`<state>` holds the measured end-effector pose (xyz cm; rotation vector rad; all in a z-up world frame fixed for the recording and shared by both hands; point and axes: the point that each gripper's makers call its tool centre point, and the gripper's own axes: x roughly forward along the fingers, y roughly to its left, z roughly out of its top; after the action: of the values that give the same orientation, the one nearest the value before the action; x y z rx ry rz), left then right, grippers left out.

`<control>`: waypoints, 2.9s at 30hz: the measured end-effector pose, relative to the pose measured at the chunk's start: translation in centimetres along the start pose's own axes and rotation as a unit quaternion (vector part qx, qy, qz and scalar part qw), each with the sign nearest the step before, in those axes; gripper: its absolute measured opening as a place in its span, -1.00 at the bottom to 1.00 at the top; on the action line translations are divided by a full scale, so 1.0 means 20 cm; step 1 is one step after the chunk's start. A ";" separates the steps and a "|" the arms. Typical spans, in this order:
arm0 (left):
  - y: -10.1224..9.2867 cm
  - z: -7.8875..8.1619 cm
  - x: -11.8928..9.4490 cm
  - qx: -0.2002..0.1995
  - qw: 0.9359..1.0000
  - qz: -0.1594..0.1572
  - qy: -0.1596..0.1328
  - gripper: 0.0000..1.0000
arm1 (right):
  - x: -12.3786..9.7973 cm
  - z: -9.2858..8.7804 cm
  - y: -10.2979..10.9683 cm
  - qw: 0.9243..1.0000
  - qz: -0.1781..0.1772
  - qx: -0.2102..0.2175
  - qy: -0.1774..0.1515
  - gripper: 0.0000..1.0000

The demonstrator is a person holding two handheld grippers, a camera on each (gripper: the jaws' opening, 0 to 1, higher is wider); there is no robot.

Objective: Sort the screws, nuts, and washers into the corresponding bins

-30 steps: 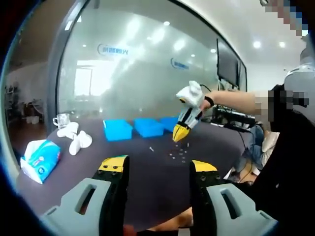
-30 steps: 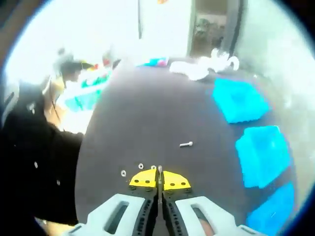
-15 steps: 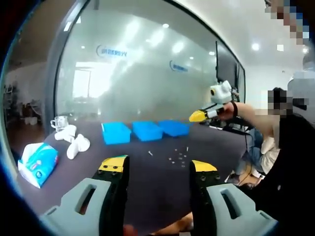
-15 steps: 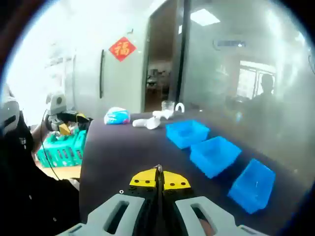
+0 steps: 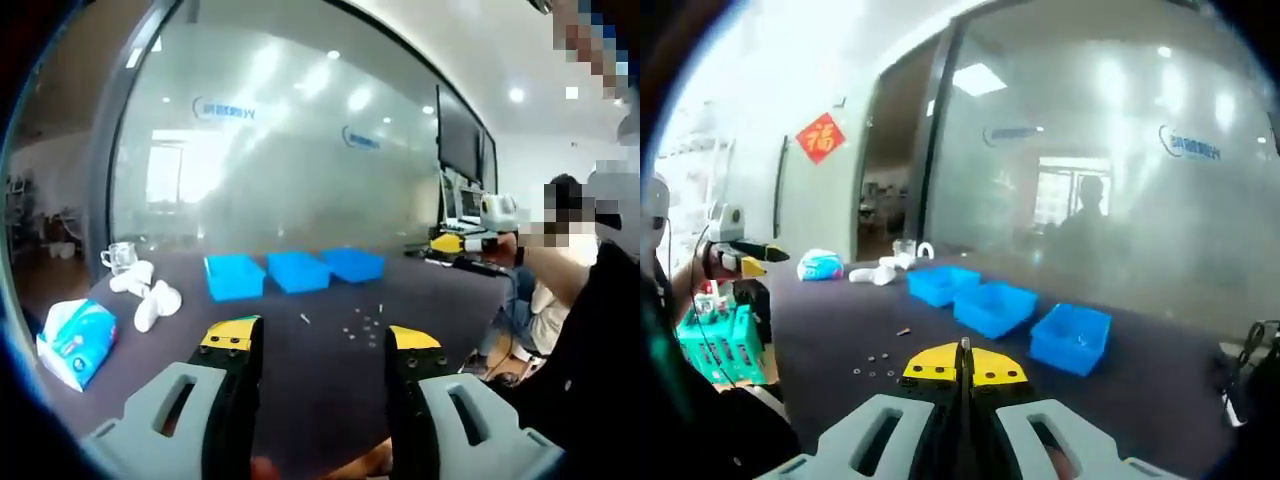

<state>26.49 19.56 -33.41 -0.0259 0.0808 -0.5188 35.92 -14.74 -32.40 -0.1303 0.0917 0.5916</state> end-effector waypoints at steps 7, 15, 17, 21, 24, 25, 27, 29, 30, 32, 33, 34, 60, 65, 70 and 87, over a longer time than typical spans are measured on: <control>0.00 0.00 0.01 0.000 1.000 0.000 0.000 -0.06 | -0.21 -0.01 -0.09 0.997 -0.052 0.045 -0.036 -1.00; 0.00 0.00 0.01 -0.002 1.000 0.002 0.000 -0.06 | -0.27 0.03 -0.18 0.992 -0.085 0.069 -0.068 -1.00; 0.01 0.00 0.01 -0.003 1.000 0.002 -0.001 -0.06 | -0.23 0.04 -0.18 0.992 -0.090 0.055 -0.066 -1.00; 0.01 0.00 0.01 -0.004 1.000 0.004 -0.002 -0.06 | -0.15 0.09 -0.21 0.992 -0.094 0.043 -0.071 -1.00; 0.02 -0.01 -0.01 -0.004 1.000 0.006 -0.002 -0.06 | -0.05 0.14 -0.25 0.992 -0.092 0.044 -0.079 -1.00; 0.02 -0.01 -0.01 -0.005 1.000 0.007 -0.002 -0.06 | -0.01 0.15 -0.26 0.992 -0.089 0.044 -0.079 -1.00; 0.03 -0.01 -0.02 -0.007 1.000 0.010 -0.004 -0.06 | 0.08 0.17 -0.28 0.992 -0.083 0.047 -0.077 -1.00; 0.05 -0.01 -0.03 -0.008 1.000 0.014 -0.005 -0.07 | 0.16 0.17 -0.31 0.993 -0.083 0.040 -0.071 -1.00; 0.06 -0.01 -0.04 -0.010 1.000 0.016 -0.006 -0.07 | 0.20 0.18 -0.33 0.993 -0.084 0.035 -0.069 -1.00; 0.07 -0.01 -0.05 -0.014 1.000 0.018 -0.008 -0.07 | 0.28 0.19 -0.35 0.994 -0.086 0.032 -0.066 -1.00; 0.08 -0.01 -0.05 -0.015 1.000 0.019 -0.010 -0.07 | 0.32 0.19 -0.37 0.994 -0.090 0.026 -0.063 -1.00; 0.08 0.00 -0.05 -0.017 1.000 0.020 -0.011 -0.07 | 0.36 0.19 -0.40 0.994 -0.096 0.019 -0.057 -1.00; 0.11 0.03 -0.11 -0.014 0.999 0.035 -0.017 -0.07 | 0.92 0.09 -0.69 0.988 -0.154 0.018 0.017 -1.00; 0.10 0.03 -0.11 -0.013 0.999 0.035 -0.017 -0.07 | 0.96 0.09 -0.74 0.987 -0.160 0.025 0.019 -1.00; 0.09 0.03 -0.10 -0.012 0.999 0.035 -0.016 -0.07 | 0.97 0.10 -0.75 0.986 -0.159 0.043 0.012 -1.00; 0.08 0.02 -0.10 -0.013 0.999 0.034 -0.013 -0.07 | 0.92 0.18 -0.64 0.990 -0.141 0.014 -0.009 -0.47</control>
<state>25.66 22.00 -32.90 -0.0556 0.0621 -0.4495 58.47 -14.69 -29.79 -0.1086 0.0619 0.3090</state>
